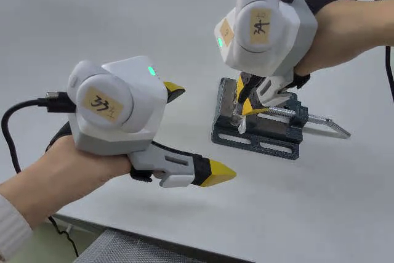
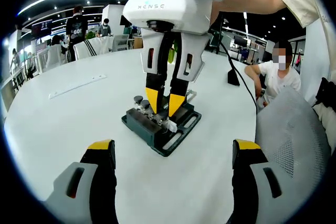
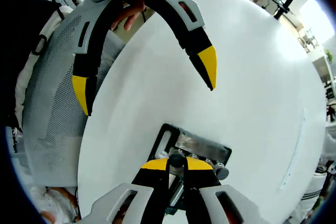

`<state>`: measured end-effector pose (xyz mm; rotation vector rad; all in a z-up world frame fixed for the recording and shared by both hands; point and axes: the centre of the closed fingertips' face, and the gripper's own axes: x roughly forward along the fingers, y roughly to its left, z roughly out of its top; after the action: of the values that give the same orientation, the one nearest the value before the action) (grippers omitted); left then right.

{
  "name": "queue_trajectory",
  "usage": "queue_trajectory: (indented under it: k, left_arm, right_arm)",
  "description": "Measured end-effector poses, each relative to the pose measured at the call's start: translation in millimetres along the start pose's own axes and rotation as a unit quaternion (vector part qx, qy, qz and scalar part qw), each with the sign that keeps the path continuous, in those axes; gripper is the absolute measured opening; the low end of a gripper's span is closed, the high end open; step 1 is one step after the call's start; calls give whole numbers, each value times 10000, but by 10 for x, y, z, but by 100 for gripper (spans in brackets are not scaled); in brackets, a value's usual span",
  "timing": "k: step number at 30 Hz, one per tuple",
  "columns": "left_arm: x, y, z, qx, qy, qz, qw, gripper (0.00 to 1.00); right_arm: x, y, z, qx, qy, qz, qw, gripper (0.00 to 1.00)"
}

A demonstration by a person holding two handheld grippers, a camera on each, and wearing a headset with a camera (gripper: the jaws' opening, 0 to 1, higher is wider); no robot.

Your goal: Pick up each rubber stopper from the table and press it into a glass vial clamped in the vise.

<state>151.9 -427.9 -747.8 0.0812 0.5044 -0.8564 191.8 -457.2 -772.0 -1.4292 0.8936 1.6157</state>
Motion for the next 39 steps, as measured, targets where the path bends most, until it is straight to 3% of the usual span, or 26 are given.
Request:
queue_trajectory:
  k: [11,27,30,35,39]
  left_arm:
    - [-8,28,-25,-15,2,16,10000,90]
    - [2,35,-27,-1,12,-11,10000,89]
    - [3,33,-25,-3,10,-14,10000,89]
    - [12,34,-18,5,11,-24,10000,89]
    - [8,46,-6,15,-2,-10,10000,89]
  right_arm:
    - [-10,17,-18,-462,-92,-51,9989,7]
    - [-9,33,-20,-548,-237,-178,9981,11]
    - [-21,-4,-20,-592,-244,-275,9976,17]
    - [-85,-16,-8,-448,-395,-241,9979,19]
    - [-155,2,5,-71,-691,-69,9976,17]
